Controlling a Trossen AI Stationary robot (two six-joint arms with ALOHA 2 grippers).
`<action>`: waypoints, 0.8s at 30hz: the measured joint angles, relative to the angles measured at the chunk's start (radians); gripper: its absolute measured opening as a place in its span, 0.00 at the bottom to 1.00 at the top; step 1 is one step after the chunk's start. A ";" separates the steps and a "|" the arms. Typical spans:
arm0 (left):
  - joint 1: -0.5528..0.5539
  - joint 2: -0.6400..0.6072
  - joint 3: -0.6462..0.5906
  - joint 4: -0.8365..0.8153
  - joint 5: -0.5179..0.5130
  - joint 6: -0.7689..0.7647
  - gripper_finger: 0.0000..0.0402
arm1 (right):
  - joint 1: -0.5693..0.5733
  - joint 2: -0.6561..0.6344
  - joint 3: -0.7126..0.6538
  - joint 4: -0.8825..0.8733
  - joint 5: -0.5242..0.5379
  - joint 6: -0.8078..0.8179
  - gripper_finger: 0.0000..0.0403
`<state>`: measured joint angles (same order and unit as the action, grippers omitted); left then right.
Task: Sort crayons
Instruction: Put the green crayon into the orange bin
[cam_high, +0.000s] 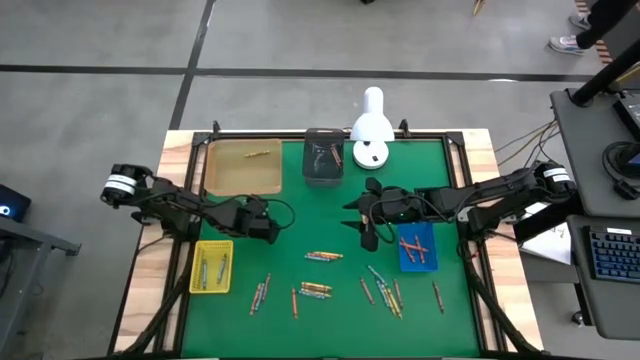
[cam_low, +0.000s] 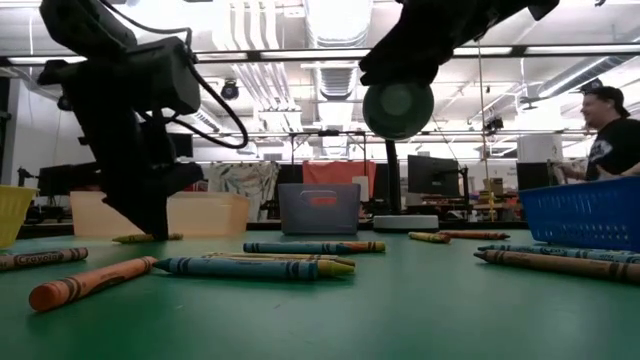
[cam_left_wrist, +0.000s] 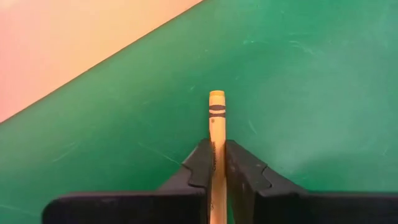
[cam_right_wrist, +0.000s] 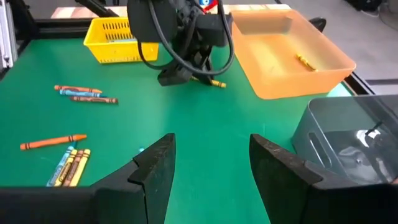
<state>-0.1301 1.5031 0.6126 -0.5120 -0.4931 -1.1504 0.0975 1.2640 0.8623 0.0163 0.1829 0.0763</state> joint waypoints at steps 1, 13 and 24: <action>-0.001 0.001 0.008 -0.006 0.004 0.013 0.02 | 0.000 0.000 0.000 0.001 0.000 -0.005 0.48; -0.075 -0.001 0.311 -0.179 0.109 0.242 0.01 | 0.006 0.000 0.000 -0.023 -0.007 0.021 0.48; -0.100 -0.005 0.628 -0.556 -0.112 0.402 0.01 | 0.062 0.000 -0.007 -0.057 -0.007 0.068 0.48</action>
<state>-0.2304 1.4978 1.2410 -1.0676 -0.6048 -0.7485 0.1591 1.2636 0.8555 -0.0402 0.1757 0.1438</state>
